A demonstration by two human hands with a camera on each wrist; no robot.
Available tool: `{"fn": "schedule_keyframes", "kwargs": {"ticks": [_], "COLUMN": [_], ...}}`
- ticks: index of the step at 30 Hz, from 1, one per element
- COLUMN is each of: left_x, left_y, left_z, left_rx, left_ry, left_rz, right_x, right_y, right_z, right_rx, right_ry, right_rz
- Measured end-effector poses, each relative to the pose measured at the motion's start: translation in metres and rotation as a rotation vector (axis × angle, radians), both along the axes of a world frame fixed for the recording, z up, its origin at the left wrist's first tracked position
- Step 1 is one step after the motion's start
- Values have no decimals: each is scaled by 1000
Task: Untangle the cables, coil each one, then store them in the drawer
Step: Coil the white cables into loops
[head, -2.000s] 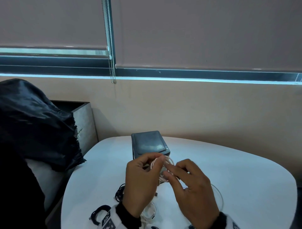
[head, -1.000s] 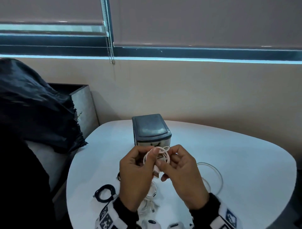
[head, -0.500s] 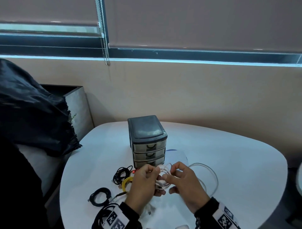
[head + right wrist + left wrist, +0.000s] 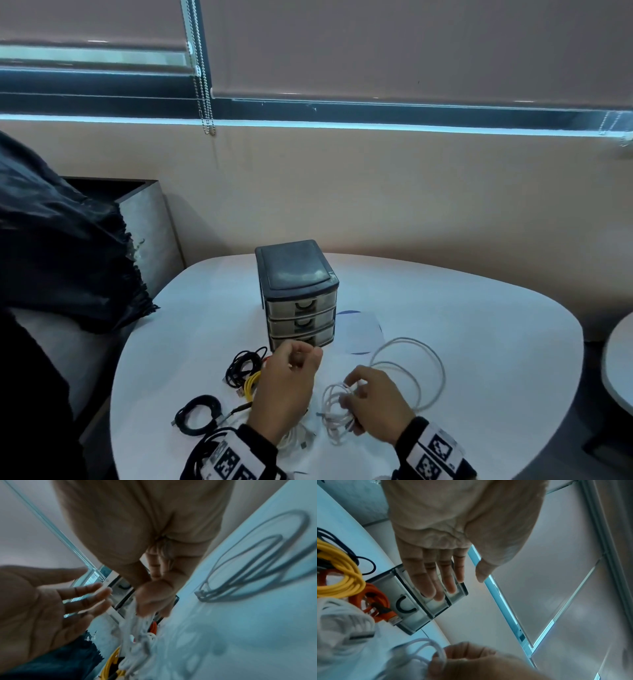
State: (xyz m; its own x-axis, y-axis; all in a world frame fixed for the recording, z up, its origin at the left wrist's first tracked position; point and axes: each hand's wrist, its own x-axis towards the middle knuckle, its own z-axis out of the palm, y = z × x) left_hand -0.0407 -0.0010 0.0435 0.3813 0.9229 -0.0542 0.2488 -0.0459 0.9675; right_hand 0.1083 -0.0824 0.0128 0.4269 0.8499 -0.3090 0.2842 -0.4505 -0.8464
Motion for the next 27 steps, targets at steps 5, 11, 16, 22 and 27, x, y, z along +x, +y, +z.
{"fn": "schedule_keyframes", "kwargs": {"ticks": [5,11,16,22,27], "left_x": [-9,-7,4,13,27], "left_y": [8,16,11,-1,-8], "left_z": [11,18,17,16,14], "left_rx": [25,-28,-63,-33,195], "left_ry": [-78,-188,-184,-114,59], "left_rz": [45,77,8,-69,-274], "right_x": [27,64,58,54,57], "right_y": [-9,-24,-35,-34,-34], "right_z": [9,-1,-9,-11,-3], "right_rx": [-32,-447,-347,-301,-197], "right_ry": [-602,-685,-754,-822,-894], "right_rz": [-105,198,271,354,334]}}
